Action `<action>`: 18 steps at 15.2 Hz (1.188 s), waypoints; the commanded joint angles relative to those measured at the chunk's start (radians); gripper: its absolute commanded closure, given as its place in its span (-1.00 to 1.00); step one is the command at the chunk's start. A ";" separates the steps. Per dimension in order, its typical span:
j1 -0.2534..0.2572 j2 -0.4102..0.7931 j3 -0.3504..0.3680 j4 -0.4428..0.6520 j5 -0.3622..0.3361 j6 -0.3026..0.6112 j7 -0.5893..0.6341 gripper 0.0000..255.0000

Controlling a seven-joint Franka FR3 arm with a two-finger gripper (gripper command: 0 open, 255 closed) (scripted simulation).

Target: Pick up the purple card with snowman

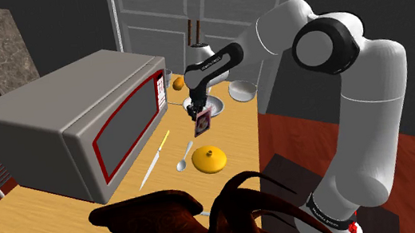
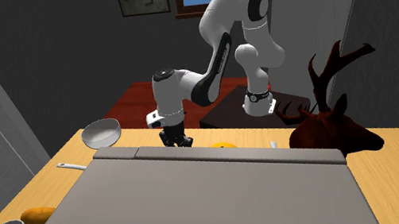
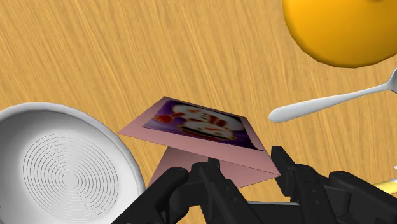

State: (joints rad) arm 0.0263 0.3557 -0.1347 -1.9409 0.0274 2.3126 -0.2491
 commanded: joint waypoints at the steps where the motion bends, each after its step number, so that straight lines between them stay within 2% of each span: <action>1: 0.000 0.001 0.000 0.000 0.000 0.001 0.000 1.00; 8: -0.001 -0.001 0.000 -0.003 0.000 0.003 -0.002 1.00; 18: 0.003 -0.073 -0.005 0.039 -0.012 -0.111 0.004 1.00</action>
State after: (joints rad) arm 0.0286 0.2920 -0.1396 -1.9051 0.0174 2.2143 -0.2465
